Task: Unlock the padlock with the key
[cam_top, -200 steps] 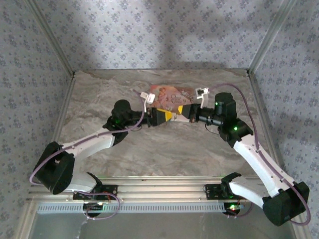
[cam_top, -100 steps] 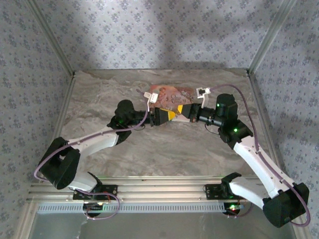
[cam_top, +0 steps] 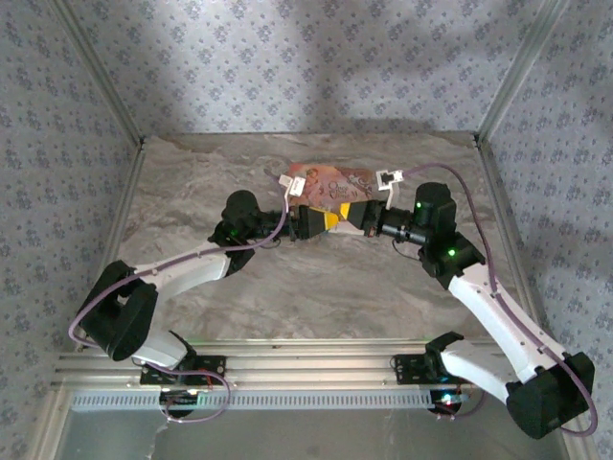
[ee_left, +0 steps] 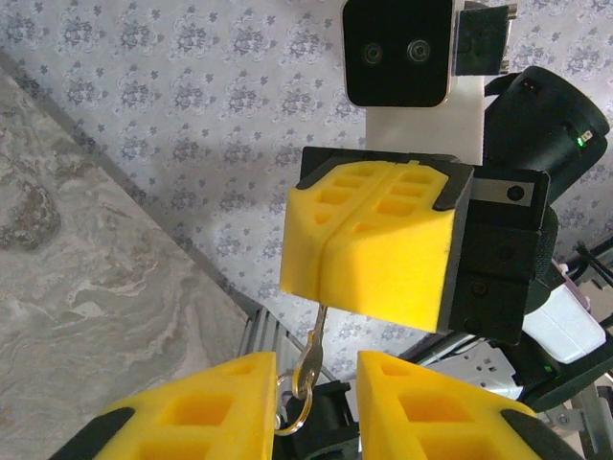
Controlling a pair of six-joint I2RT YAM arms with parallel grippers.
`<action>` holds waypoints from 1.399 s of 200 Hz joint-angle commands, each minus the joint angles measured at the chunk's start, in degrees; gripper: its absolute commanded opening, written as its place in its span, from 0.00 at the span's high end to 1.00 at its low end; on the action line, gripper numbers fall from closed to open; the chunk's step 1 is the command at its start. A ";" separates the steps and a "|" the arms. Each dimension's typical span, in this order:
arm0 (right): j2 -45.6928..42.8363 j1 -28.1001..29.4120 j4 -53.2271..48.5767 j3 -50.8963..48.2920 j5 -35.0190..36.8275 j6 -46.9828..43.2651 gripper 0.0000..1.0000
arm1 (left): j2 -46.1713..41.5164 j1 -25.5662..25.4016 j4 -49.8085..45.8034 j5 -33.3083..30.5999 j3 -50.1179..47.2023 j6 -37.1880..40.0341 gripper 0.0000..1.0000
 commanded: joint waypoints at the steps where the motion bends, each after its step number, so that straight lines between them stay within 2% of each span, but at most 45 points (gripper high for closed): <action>1: -0.34 0.58 1.44 -0.57 -0.30 0.58 1.00 | -0.02 -0.12 1.69 2.00 2.52 0.03 0.74; 32: -0.41 0.72 1.38 -0.55 0.21 0.62 1.00 | -0.55 -0.17 0.00 2.20 2.22 1.09 0.77; 82: -0.69 0.85 1.92 -0.46 0.76 0.95 1.00 | -0.87 -0.19 -1.07 2.01 1.28 1.71 0.75; 136: -0.94 1.18 1.94 -0.69 1.10 1.19 1.00 | -1.04 -0.17 -1.01 2.37 1.03 1.66 0.82; 220: -1.28 1.15 2.01 -0.92 1.55 1.08 1.00 | -2.13 0.39 -1.63 1.77 0.24 1.75 0.83; 258: -1.31 1.21 1.99 -0.99 1.64 0.95 1.00 | -2.20 0.54 -1.99 1.23 0.06 1.71 0.79; 280: -1.31 1.14 2.03 -0.98 1.64 0.89 1.00 | -2.13 0.50 -1.99 1.32 0.02 1.83 0.80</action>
